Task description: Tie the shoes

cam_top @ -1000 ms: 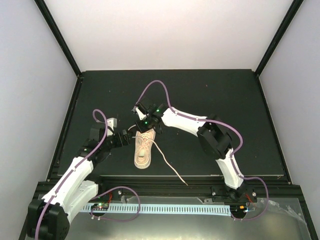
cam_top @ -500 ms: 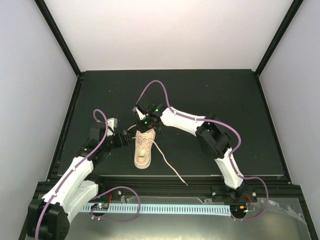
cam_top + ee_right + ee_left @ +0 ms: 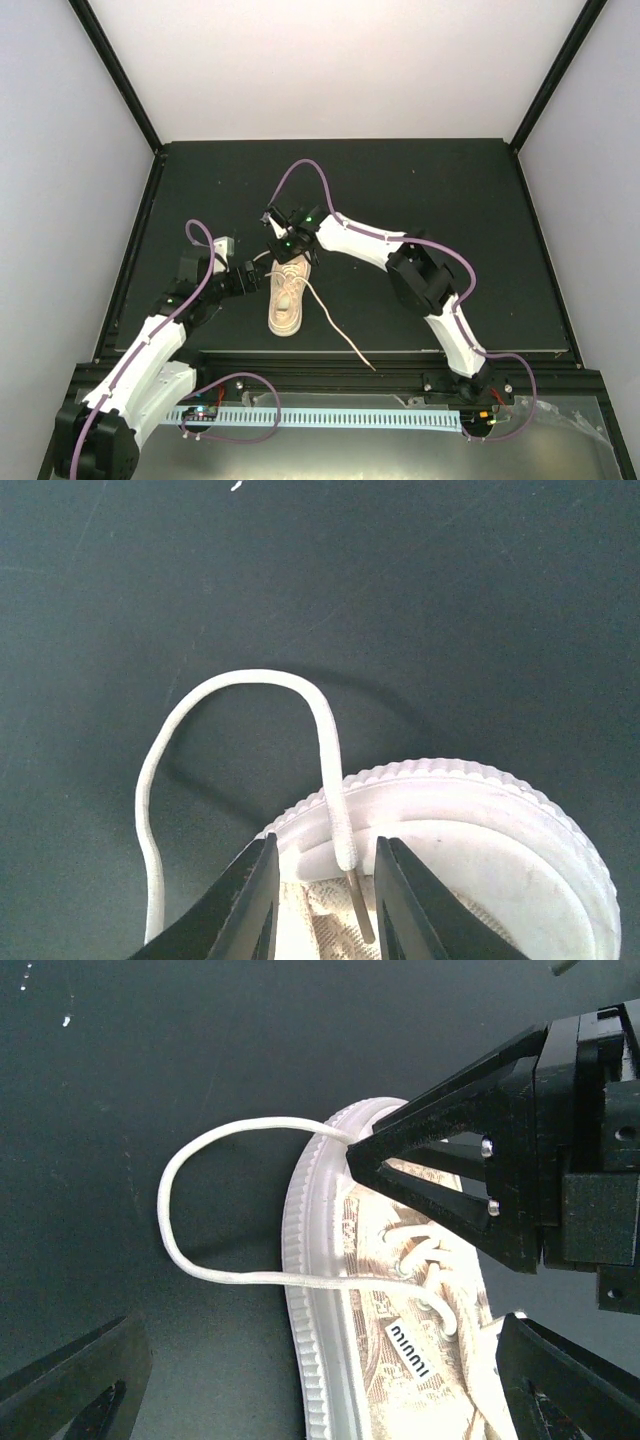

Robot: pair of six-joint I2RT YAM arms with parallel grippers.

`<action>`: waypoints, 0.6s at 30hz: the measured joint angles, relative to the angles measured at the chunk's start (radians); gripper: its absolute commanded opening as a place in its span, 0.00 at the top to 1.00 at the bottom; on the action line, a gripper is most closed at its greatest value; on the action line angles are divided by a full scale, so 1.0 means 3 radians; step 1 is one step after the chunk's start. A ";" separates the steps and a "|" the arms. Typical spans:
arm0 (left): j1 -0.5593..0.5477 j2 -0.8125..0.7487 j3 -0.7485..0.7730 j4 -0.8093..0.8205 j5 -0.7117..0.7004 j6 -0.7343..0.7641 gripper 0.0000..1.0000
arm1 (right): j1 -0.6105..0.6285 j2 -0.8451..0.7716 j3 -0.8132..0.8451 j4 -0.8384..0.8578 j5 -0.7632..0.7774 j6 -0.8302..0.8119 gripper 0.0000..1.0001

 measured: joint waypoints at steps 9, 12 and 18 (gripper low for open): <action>0.0000 -0.0078 0.0000 -0.0047 0.0001 0.0001 0.03 | 0.0131 0.0046 0.0056 -0.0061 0.0403 -0.0125 0.77; 0.0000 -0.0112 0.0000 -0.0053 0.0001 0.0000 0.03 | 0.0183 0.0060 0.0061 -0.0067 0.0618 -0.0151 0.90; 0.0000 -0.0132 0.0000 -0.0060 0.0003 0.0013 0.03 | 0.0252 0.0060 0.0062 -0.0072 0.0940 -0.0142 0.98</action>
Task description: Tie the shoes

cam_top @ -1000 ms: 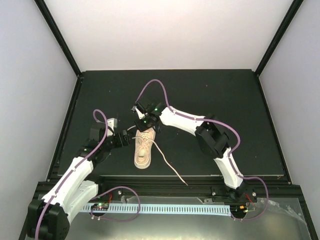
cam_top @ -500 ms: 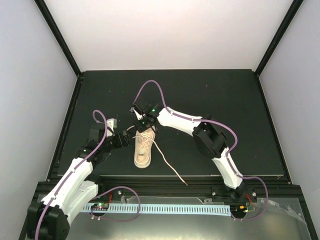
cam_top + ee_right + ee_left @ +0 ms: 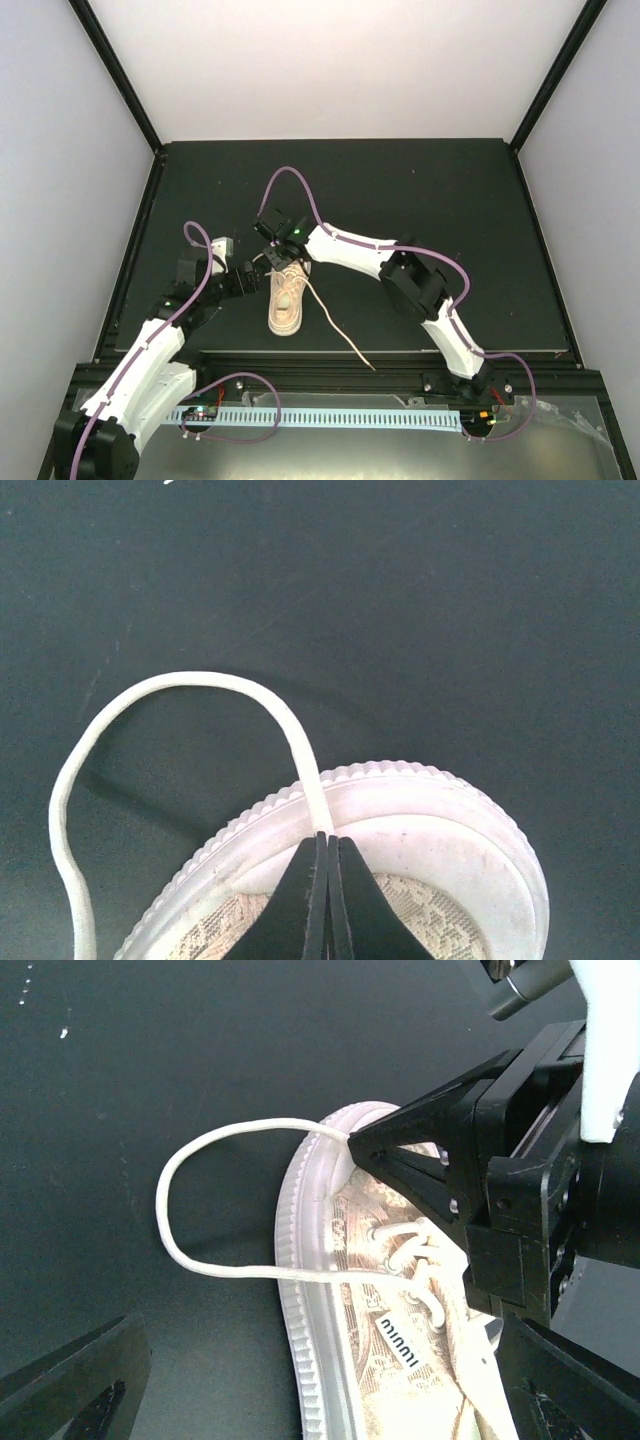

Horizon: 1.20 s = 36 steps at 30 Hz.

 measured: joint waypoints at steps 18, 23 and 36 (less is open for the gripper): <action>-0.0001 0.0426 0.1119 -0.0081 0.1047 0.0979 0.08 | -0.0549 -0.1857 -0.1161 0.0375 -0.0810 0.0023 0.98; -0.0023 0.0690 0.1414 -0.0102 0.1311 0.1417 0.14 | -0.0730 -0.2131 -0.1554 0.0502 -0.1265 0.0025 0.98; -0.0486 0.1826 0.1450 0.0261 0.1357 0.1935 0.22 | -0.0984 -0.2499 -0.1876 0.0900 -0.1986 0.0233 0.98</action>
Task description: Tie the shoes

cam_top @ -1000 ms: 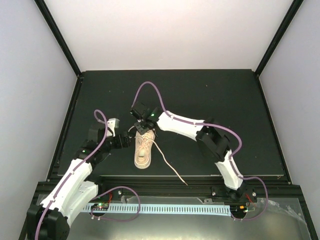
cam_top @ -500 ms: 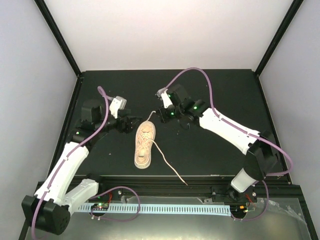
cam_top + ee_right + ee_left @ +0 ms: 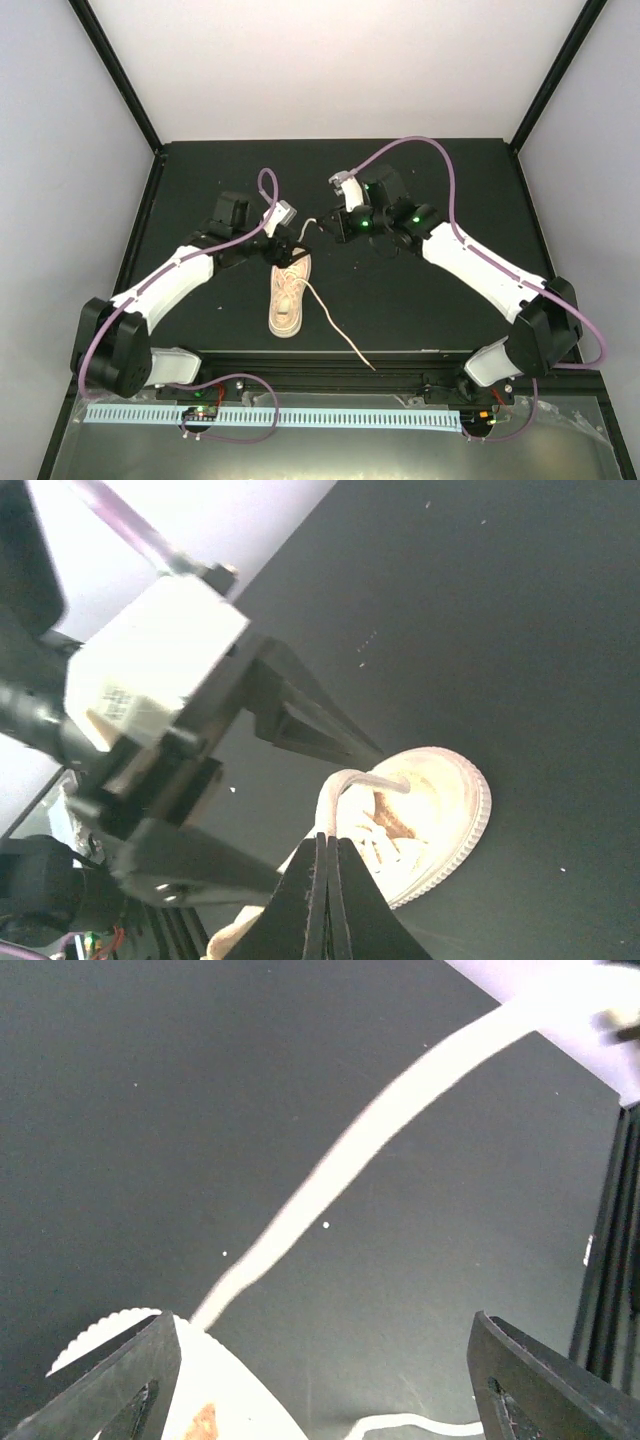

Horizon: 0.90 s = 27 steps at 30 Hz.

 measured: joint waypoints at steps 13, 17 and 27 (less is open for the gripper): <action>-0.0233 0.0337 -0.0111 0.0755 -0.0215 -0.0153 0.64 | -0.0131 -0.0136 -0.0126 0.0179 -0.0217 0.0172 0.98; -0.0233 0.0337 -0.0215 0.0922 -0.0337 -0.0205 0.70 | -0.0144 -0.0165 -0.0173 0.0189 -0.0242 0.0203 0.98; -0.0233 0.0373 -0.0304 0.1097 -0.0429 -0.0351 0.98 | -0.0214 -0.0251 -0.0200 0.0212 -0.0264 0.0295 0.98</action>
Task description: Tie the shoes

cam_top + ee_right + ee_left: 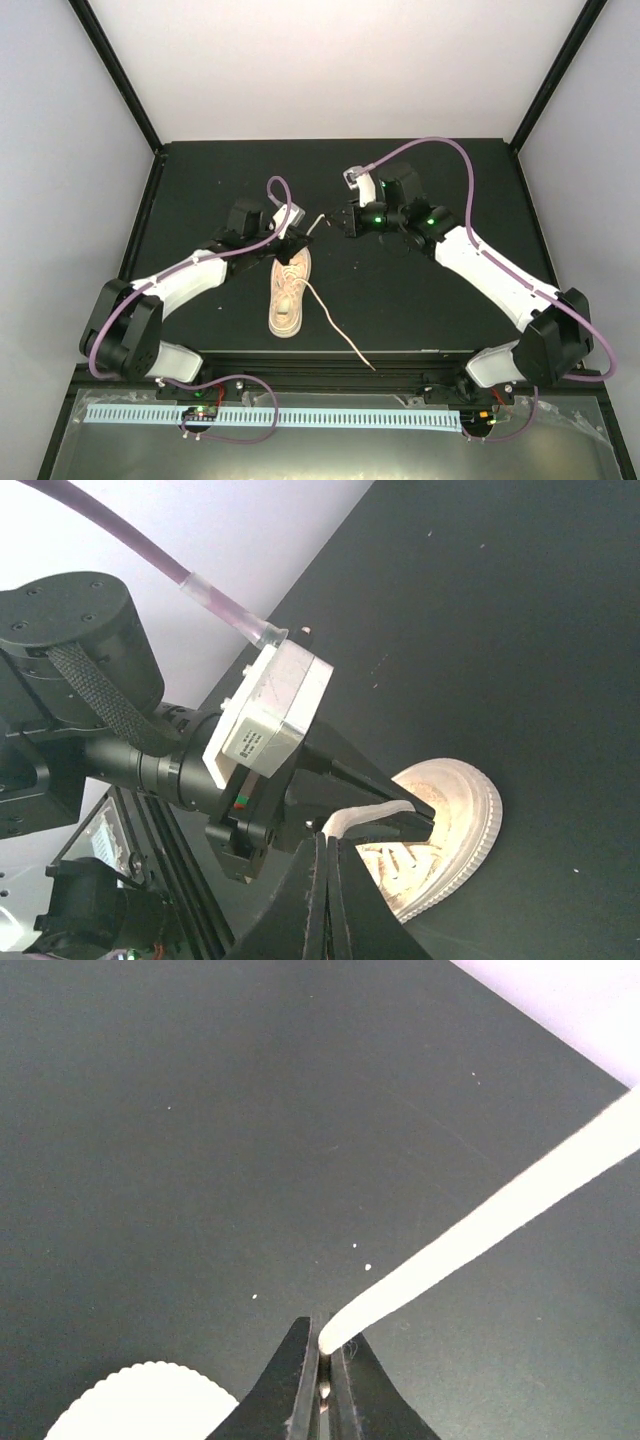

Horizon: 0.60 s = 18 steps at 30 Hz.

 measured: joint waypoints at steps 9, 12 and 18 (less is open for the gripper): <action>0.0000 -0.0235 0.0067 -0.0331 0.0045 -0.0130 0.98 | -0.0113 -0.0006 -0.0134 -0.0076 0.0187 0.0055 0.43; 0.0000 -0.0286 0.0347 -0.0785 0.0090 -0.0164 0.98 | -0.0121 0.0072 -0.0141 -0.0125 0.0290 0.0076 0.29; 0.0055 -0.0226 0.1111 -0.1946 0.0145 -0.0111 0.99 | -0.0125 0.0015 -0.0399 -0.0296 0.0566 -0.0050 0.21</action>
